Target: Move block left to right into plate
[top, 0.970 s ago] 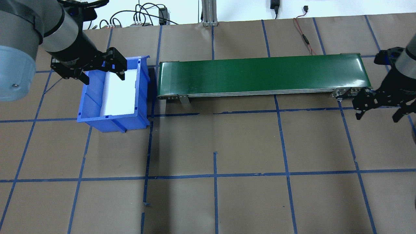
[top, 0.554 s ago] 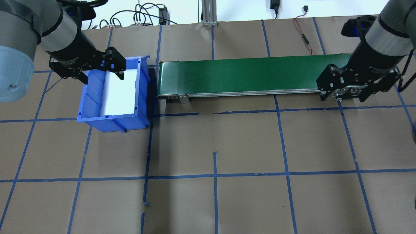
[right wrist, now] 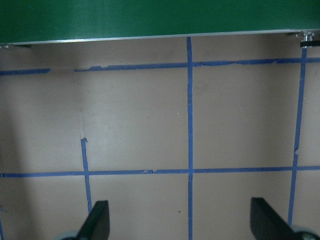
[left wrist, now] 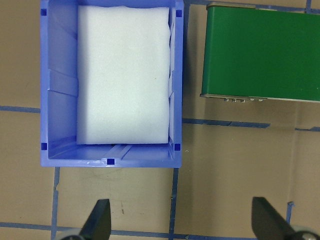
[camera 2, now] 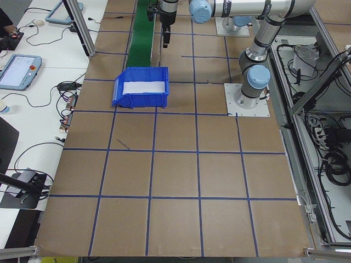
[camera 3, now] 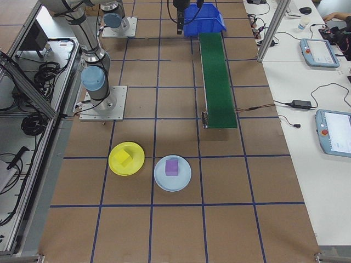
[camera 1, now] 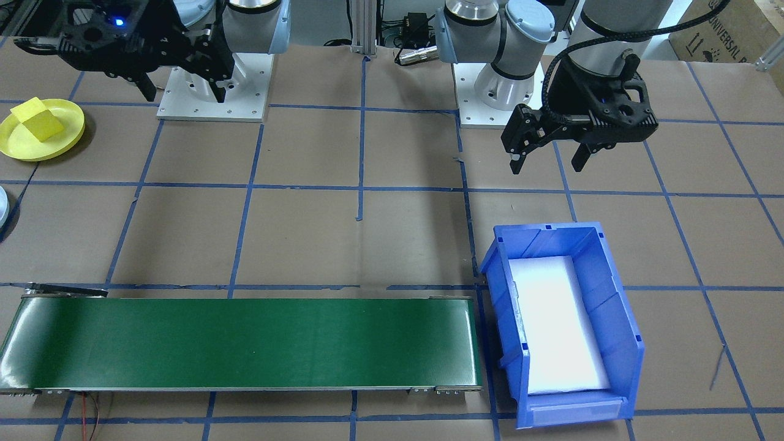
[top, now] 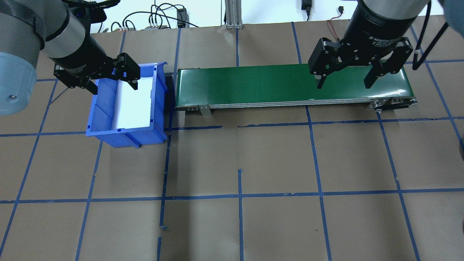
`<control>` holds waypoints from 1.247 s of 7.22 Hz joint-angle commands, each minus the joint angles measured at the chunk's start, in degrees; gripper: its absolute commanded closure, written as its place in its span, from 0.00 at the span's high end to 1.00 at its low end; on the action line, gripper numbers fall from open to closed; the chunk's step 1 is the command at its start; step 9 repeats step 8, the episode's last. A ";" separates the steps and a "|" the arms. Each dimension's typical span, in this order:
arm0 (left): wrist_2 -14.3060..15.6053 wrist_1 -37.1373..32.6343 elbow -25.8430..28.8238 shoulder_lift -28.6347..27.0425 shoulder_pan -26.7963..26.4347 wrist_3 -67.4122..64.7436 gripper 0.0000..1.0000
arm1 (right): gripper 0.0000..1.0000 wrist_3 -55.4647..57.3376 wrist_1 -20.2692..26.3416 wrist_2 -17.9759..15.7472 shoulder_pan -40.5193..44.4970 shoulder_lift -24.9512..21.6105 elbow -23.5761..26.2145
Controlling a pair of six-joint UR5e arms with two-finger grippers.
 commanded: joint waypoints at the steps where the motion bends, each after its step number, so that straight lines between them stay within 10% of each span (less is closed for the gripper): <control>1: 0.03 -0.14 0.00 0.20 0.44 0.12 1.00 | 1.00 -0.49 -8.32 -0.32 -0.12 1.39 3.16; 9: 0.03 -0.14 -0.09 0.20 0.62 1.62 1.00 | 1.00 0.38 -5.18 -1.03 -0.65 0.60 4.06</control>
